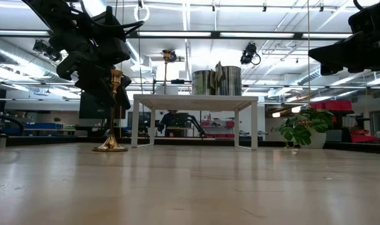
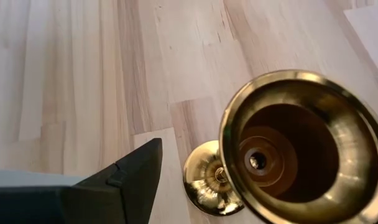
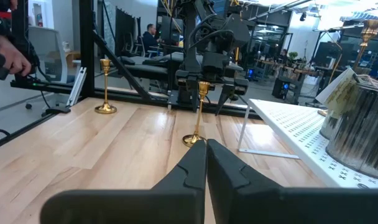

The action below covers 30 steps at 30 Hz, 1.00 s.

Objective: Pick & Place candle stick holders
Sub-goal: Put the top candle holder aligned with the other candle holder on the shelf

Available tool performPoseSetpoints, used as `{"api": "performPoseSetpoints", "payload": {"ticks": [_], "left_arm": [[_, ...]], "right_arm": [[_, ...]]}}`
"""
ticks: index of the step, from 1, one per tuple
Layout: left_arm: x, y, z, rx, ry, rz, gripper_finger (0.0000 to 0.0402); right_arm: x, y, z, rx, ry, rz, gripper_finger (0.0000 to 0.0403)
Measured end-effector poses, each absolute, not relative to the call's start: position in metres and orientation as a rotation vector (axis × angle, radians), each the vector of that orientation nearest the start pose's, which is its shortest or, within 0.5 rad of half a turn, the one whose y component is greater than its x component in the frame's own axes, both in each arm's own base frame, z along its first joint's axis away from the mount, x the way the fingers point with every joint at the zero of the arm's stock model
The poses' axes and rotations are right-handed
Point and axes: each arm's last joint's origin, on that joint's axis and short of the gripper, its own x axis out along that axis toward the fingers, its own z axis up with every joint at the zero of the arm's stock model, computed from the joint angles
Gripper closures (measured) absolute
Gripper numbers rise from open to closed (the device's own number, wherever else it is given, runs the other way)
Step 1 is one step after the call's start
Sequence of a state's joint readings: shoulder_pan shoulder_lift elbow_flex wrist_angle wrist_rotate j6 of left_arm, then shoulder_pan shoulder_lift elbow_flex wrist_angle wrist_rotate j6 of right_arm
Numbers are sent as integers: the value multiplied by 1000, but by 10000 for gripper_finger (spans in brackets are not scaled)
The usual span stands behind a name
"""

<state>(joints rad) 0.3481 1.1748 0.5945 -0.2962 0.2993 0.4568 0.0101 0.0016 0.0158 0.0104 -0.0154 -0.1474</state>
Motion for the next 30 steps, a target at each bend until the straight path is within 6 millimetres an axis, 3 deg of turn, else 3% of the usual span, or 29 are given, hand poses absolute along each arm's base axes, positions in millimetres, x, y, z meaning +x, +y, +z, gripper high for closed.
{"api": "performPoseSetpoints", "payload": {"ticks": [30], "left_arm": [[214,68,196,140,727,-112,145]], "right_arm": [[97,1,170,-147,-27,24,385]]}}
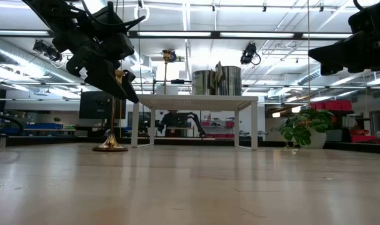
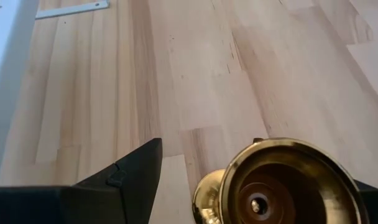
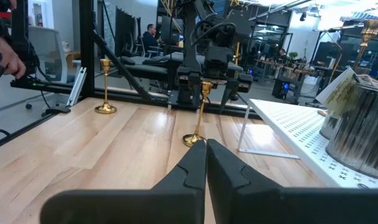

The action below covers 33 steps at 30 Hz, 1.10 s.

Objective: Pick & Place candle stick holders
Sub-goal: Put the top candle holder aligned with the other candle holder on the shelf

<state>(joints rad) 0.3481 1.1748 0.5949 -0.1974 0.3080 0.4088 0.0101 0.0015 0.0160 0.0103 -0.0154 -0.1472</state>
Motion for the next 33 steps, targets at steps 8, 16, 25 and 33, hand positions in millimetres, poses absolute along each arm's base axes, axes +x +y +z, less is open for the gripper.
{"api": "performPoseSetpoints", "payload": {"ticks": [8,16,25,33], "left_arm": [[213,68,196,140,727,-112,145],[213,68,196,140,728,-112,145],[213,68,196,141,728,-112,145],[213,68,196,110,729,-102,145]], "right_arm": [[97,1,170,-147,-26,24,385],[97,1,170,-147,-27,24,385],[97,1,170,-147,-27,24,385],[97,1,170,-147,-26,24,385]]}}
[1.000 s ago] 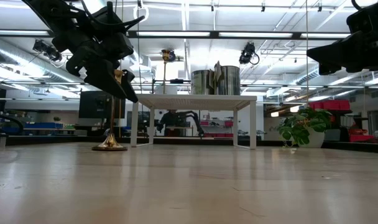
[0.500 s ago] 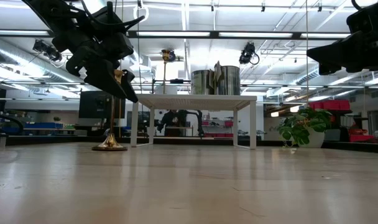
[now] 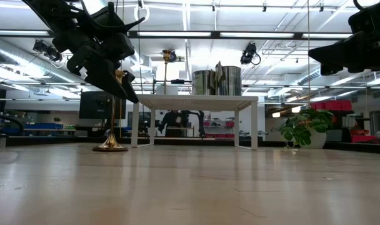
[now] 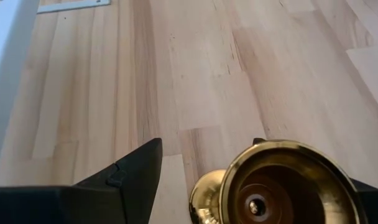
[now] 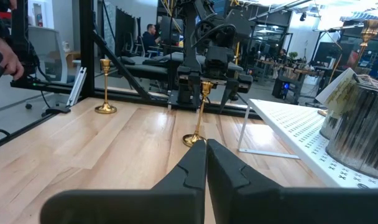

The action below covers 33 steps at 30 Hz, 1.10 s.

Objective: Pick & Place candle stick holders
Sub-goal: Put the top candle holder aligned with the other candle holder on the shelf

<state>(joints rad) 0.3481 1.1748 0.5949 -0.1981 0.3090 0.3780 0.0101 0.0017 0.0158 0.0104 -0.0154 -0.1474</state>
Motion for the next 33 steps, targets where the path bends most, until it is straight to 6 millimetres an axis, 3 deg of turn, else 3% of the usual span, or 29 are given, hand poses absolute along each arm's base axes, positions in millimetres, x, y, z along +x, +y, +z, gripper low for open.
{"api": "performPoseSetpoints", "payload": {"ticks": [33], "left_arm": [[210,66,192,82,777,-140,145]], "right_arm": [[97,1,170,-147,-26,24,385]]}}
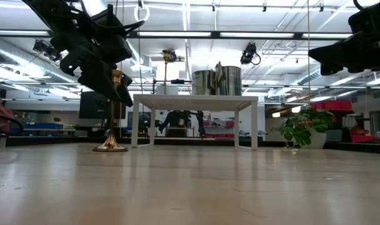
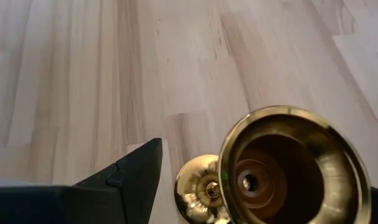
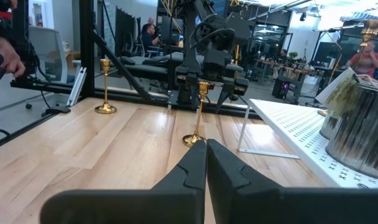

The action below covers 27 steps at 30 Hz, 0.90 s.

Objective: Pick & Place candle stick holders
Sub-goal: Put the top candle holder aligned with the other candle holder on the shelf

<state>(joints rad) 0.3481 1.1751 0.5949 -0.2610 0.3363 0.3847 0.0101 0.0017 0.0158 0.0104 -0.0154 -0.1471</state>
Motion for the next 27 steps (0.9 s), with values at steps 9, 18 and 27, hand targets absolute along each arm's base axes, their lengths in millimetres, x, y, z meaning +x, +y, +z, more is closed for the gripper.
{"api": "performPoseSetpoints", "payload": {"ticks": [9,18,27], "left_arm": [[203,63,203,91,741,-129,145],[189,59,209,51,770,-122,145],[181,56,215,68,773,-98,145]], "right_arm": [[97,1,170,-147,-26,24,385],[97,1,170,-147,-26,24,385],[97,1,170,-147,-26,24,385]]}}
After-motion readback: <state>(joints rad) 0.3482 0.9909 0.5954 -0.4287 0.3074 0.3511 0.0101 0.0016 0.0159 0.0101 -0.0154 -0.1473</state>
